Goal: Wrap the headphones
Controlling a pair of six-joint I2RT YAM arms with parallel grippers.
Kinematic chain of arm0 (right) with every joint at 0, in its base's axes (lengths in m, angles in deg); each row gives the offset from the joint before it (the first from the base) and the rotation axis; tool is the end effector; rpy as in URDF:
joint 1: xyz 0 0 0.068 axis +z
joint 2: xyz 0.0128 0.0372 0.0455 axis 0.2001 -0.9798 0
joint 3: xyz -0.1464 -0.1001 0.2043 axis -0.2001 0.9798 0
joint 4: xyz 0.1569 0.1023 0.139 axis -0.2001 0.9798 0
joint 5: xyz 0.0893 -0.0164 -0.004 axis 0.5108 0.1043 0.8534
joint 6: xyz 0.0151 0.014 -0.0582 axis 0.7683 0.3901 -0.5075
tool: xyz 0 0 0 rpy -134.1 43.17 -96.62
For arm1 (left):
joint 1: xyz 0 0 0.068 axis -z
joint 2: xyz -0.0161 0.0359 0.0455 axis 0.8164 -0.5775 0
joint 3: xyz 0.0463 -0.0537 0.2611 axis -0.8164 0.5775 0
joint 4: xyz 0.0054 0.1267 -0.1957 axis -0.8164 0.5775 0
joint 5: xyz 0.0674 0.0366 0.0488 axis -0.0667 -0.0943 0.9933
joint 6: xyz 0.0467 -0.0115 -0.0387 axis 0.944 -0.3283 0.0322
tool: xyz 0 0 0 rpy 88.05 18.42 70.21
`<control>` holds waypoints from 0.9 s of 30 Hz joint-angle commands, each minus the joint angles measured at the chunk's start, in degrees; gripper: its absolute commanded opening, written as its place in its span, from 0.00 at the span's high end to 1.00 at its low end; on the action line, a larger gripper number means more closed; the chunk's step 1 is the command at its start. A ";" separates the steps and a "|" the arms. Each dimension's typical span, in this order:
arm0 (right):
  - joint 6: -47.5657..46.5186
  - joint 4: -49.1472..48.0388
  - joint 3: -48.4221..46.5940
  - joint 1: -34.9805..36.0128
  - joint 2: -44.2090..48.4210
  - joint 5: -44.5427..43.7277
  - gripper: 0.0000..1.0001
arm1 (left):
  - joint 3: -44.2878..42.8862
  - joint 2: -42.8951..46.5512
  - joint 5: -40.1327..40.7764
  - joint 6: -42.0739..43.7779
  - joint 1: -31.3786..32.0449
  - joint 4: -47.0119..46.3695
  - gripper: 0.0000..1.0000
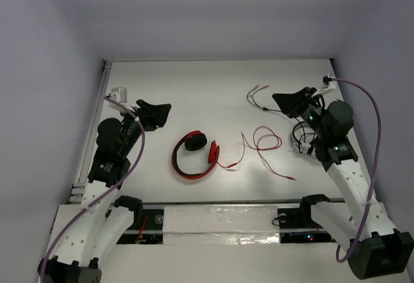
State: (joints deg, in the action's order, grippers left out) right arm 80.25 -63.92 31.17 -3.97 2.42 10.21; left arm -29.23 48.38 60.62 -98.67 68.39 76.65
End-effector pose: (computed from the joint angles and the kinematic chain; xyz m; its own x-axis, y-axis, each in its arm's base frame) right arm 0.1800 0.0427 0.3564 -0.2406 0.4972 -0.8336 -0.4589 0.6985 0.5491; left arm 0.1391 -0.0448 0.3520 -0.1409 -0.5184 -0.8435 0.4458 0.7275 -0.5216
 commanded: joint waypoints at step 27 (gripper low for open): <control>-3.49 1.25 -3.27 3.50 -1.63 -2.32 1.00 | 5.65 -11.78 40.76 -12.57 20.42 20.91 0.84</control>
State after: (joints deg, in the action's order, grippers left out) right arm 78.18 -62.45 30.84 -1.06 0.59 8.90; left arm -24.97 38.09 94.92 -106.72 86.62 95.34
